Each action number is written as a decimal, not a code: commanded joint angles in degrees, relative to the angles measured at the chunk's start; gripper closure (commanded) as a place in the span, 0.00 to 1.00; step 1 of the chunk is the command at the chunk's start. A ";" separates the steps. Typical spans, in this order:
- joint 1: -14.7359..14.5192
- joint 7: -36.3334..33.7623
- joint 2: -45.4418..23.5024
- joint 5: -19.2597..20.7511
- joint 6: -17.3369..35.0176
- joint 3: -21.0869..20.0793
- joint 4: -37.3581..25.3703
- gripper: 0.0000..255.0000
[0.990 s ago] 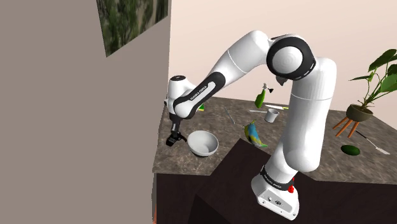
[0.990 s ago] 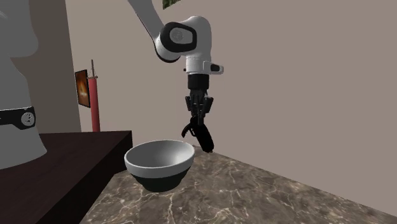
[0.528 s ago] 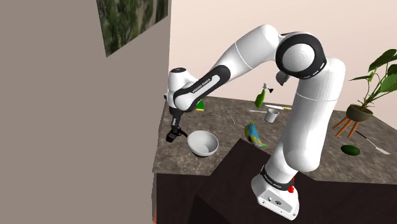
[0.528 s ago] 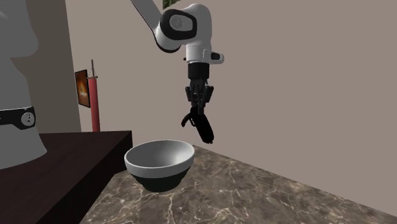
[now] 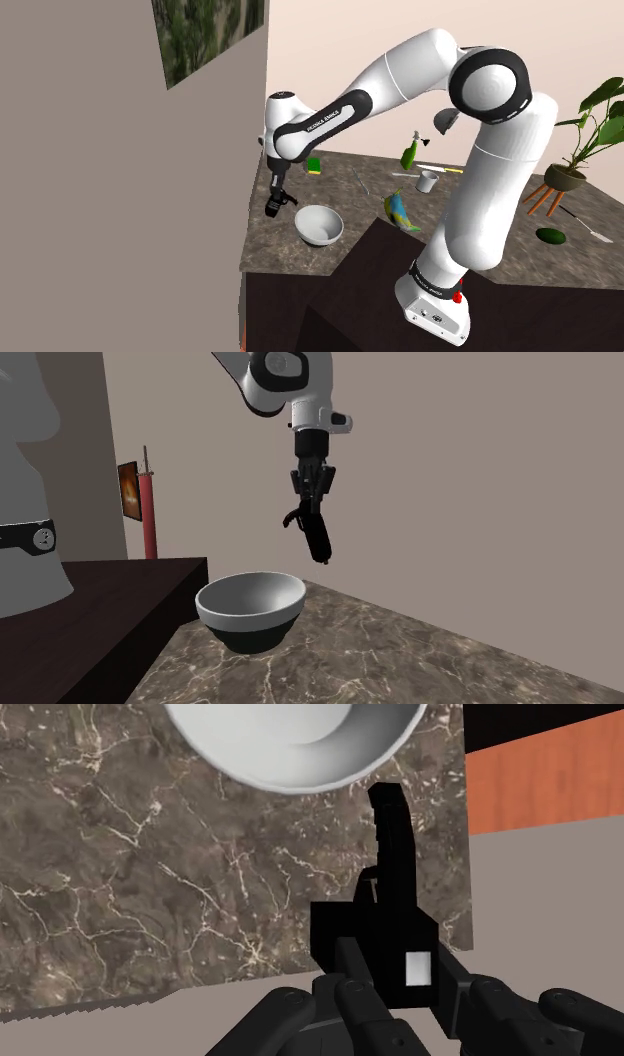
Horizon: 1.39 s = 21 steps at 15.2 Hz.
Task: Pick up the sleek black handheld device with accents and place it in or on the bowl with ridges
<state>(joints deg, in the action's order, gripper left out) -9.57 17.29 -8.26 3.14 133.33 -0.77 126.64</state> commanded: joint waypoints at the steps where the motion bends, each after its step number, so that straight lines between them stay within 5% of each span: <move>1: 0.04 0.17 1.03 -0.10 -1.52 0.00 -0.48 1.00; 3: 0.04 0.23 1.67 -0.15 -2.48 -0.01 -0.80 1.00; 17: 7.21 12.49 28.91 2.98 -5.07 7.37 23.27 1.00; 21: 7.23 12.38 26.72 3.08 -1.36 7.54 24.79 1.00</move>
<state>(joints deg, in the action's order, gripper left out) -2.43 29.52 19.21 6.15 130.84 6.60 151.09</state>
